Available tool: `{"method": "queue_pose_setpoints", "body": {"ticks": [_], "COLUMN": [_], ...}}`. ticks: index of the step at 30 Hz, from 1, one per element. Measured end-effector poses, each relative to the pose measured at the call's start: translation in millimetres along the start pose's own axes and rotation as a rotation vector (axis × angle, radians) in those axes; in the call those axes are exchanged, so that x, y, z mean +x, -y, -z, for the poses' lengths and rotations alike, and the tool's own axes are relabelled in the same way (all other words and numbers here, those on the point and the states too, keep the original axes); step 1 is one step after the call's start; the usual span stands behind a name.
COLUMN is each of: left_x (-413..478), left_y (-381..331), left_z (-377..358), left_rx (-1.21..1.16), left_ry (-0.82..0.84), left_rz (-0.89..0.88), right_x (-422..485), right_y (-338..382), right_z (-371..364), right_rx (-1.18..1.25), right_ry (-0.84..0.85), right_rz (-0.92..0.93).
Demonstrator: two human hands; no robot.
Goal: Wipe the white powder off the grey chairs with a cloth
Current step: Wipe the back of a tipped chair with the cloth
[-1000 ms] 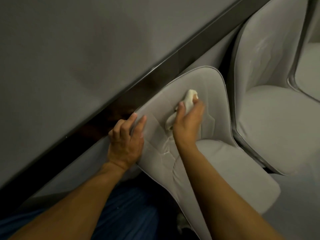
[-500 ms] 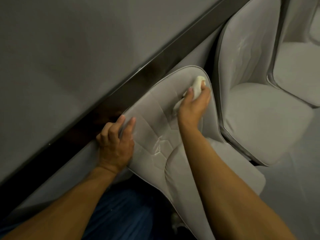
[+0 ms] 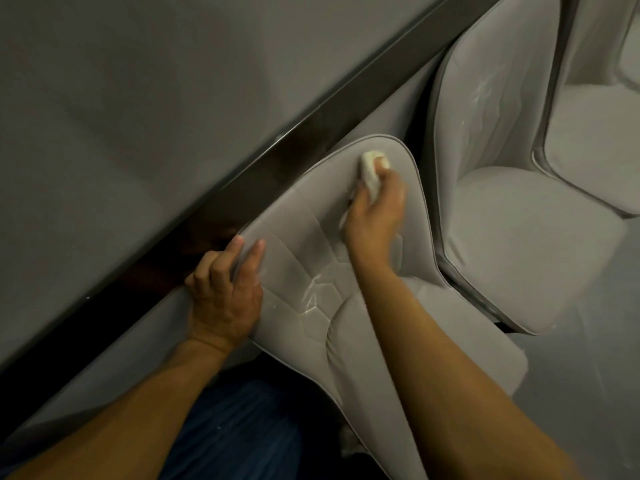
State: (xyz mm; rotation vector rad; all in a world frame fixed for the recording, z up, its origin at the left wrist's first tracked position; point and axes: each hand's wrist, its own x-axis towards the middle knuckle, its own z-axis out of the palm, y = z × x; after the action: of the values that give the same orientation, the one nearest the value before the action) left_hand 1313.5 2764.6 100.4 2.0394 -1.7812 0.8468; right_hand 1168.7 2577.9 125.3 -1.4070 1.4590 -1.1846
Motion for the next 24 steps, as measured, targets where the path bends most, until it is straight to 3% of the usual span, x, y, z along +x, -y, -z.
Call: {"method": "queue_pose_setpoints", "body": {"ticks": [5,7,10,13,15,22,24], "left_x": [0,0,1,2,2,1,1], "left_y": [2,1,0,0,-1,2,2], "left_z": [0,0,1,2,2,1,2], "left_rx": [0.012,0.011,0.019,0.009,0.012,0.019,0.015], "left_ry": [0.009,0.005,-0.013,-0.008,-0.002,0.032,0.036], "left_rz": [-0.007,-0.008,-0.005,0.004,0.007,-0.006,0.001], "right_x": [-109,-123,-99,-52,-42,-162,-164], "right_y": [-39,-53,-46,-31,-31,-66,-77], "right_z": [1,9,14,11,3,-9,0], "right_rx": [0.006,-0.038,0.016,0.091,0.12,-0.006,-0.012], "right_ry": [0.344,0.373,0.204,-0.033,-0.056,0.391,0.414], "right_rz": [0.025,0.017,-0.045,-0.301,-0.419,-0.362,-0.359]}}
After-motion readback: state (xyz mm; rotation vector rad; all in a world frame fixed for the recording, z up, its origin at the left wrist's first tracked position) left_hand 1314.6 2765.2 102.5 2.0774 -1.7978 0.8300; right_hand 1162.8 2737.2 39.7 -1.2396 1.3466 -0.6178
